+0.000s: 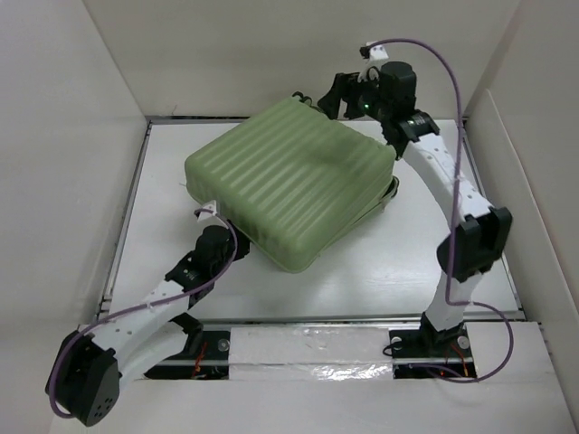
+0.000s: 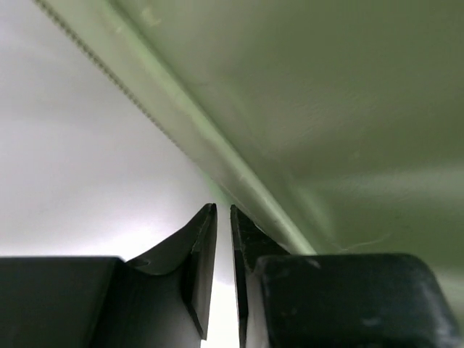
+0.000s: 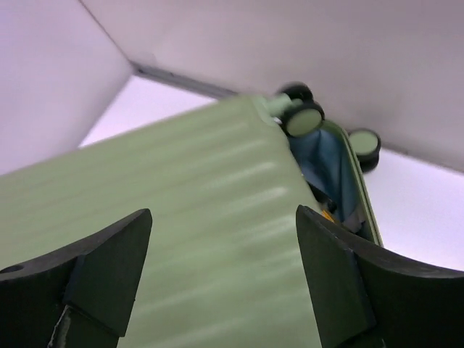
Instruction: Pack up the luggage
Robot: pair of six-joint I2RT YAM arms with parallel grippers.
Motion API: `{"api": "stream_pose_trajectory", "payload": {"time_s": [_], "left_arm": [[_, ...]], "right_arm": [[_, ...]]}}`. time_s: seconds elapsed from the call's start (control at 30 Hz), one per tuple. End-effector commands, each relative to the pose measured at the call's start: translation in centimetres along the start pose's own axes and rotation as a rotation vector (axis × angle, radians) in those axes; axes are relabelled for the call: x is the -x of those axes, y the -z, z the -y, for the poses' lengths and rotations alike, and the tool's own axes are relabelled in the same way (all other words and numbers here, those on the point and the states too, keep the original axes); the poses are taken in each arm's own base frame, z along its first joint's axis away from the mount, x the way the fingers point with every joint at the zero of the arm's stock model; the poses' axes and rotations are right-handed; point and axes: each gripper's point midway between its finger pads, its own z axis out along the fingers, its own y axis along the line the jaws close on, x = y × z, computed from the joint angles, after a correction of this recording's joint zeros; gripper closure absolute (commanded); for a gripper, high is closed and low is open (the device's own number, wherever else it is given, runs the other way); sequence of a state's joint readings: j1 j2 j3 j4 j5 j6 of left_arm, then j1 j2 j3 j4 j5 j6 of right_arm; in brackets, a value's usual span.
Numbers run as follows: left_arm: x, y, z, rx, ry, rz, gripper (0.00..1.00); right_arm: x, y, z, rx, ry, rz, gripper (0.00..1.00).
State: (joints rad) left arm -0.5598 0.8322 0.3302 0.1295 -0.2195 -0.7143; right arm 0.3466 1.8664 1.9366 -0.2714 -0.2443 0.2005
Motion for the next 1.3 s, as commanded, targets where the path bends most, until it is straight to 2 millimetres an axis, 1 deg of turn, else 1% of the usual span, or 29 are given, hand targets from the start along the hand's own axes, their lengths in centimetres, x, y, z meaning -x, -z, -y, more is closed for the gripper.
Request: {"api": "stream_pose_trajectory", "payload": {"time_s": [0.0,0.03,0.07,0.1,0.13,0.17,0.2,0.23,0.27,0.3,0.33,0.4,0.43,0.47,0.5,0.53,0.6,0.7,0.73,0.77,0.83,0.9,0.93,1.0,1.03,1.1,1.13,1.2,1.27], "left_arm": [[7.9,0.8,8.0,-0.238,0.036,0.165,0.90],[8.2,0.8,8.1,-0.235,0.028,0.163,0.92],[9.3,1.3,9.0,-0.249,0.026,0.178,0.92],[9.9,1.2,8.7,-0.229,0.016,0.192,0.93],[10.1,0.5,8.5,-0.186,0.004,0.172,0.96],[10.3,0.7,8.6,-0.177,0.001,0.163,0.97],[10.3,0.4,8.2,-0.142,-0.011,0.158,0.97],[8.9,-0.8,6.8,-0.067,-0.036,0.099,0.97],[9.3,-1.1,6.5,-0.024,-0.046,0.093,0.96],[9.4,-1.3,5.2,0.068,-0.068,0.117,0.94],[7.8,-1.2,3.6,0.165,-0.103,0.084,0.90],[7.9,-0.6,0.0,0.311,-0.050,0.162,0.81],[9.4,0.0,1.0,0.234,0.008,0.233,0.60],[9.5,-0.5,-1.6,0.244,0.050,0.246,0.51],[9.1,-0.7,-0.2,0.116,0.086,0.189,0.45],[10.0,-0.6,-0.2,0.079,0.125,0.199,0.45],[10.7,-0.4,-1.3,0.093,0.188,0.212,0.45],[14.5,0.1,-0.2,0.036,0.223,0.340,0.49],[14.4,-1.0,0.0,0.049,0.219,0.307,0.49],[16.9,-0.9,2.1,0.014,0.216,0.326,0.49],[16.9,-3.4,3.2,0.021,0.196,0.261,0.49],[19.1,-4.3,5.4,-0.011,0.188,0.276,0.49],[18.3,-5.3,6.3,-0.017,0.171,0.232,0.47],[19.6,-4.8,7.6,-0.034,0.148,0.274,0.44],[20.8,-3.3,8.2,-0.062,0.147,0.324,0.43],[20.4,-2.1,6.2,-0.027,0.164,0.394,0.40],[21.8,-0.1,6.6,-0.072,0.187,0.481,0.36],[21.1,-0.2,3.8,-0.011,0.204,0.501,0.32],[20.1,-1.8,1.3,0.071,0.207,0.460,0.28]], "right_arm": [[6.7,6.0,-1.2,-0.014,0.075,0.198,0.14],[4.5,6.2,-1.2,-0.020,0.078,0.173,0.19],[4.1,7.3,-1.1,-0.032,0.084,0.186,0.23],[5.3,10.3,-2.6,-0.018,0.097,0.244,0.34],[3.1,12.0,-2.8,-0.021,0.075,0.249,0.61],[0.3,10.9,-2.8,-0.008,0.057,0.215,0.72],[0.5,13.3,-3.6,-0.005,0.046,0.265,0.84],[-0.2,14.0,-3.9,0.004,0.034,0.301,0.97],[-5.4,13.8,-3.3,-0.011,-0.017,0.226,1.00],[-6.7,14.4,-2.7,-0.050,-0.044,0.232,1.00],[-3.3,16.7,-3.8,-0.033,-0.036,0.348,1.00],[-10.7,16.9,-1.4,-0.115,-0.098,0.243,1.00],[-10.7,18.1,-1.3,-0.124,-0.108,0.267,1.00],[-11.6,18.4,-1.0,-0.133,-0.130,0.267,1.00],[-13.6,18.7,-0.1,-0.166,-0.138,0.241,1.00],[-14.1,19.0,0.4,-0.181,-0.140,0.238,1.00],[-15.0,19.5,0.6,-0.175,-0.130,0.227,1.00],[-17.5,19.3,0.8,-0.178,-0.121,0.136,1.00],[-18.2,19.3,1.0,-0.184,-0.123,0.131,1.00],[-18.3,19.4,1.4,-0.194,-0.127,0.140,1.00],[-18.4,19.4,1.5,-0.194,-0.128,0.154,1.00],[-18.5,19.6,1.8,-0.210,-0.129,0.158,1.00],[-18.4,19.8,2.0,-0.221,-0.129,0.162,1.00],[-18.0,20.2,2.5,-0.236,-0.129,0.168,1.00],[-18.2,20.5,2.5,-0.237,-0.128,0.160,1.00],[-18.9,20.8,2.7,-0.244,-0.123,0.150,1.00],[-18.8,21.0,3.0,-0.260,-0.123,0.166,1.00],[-19.3,21.2,3.5,-0.272,-0.117,0.174,0.99],[-19.3,21.3,4.0,-0.283,-0.123,0.173,0.98]]}}
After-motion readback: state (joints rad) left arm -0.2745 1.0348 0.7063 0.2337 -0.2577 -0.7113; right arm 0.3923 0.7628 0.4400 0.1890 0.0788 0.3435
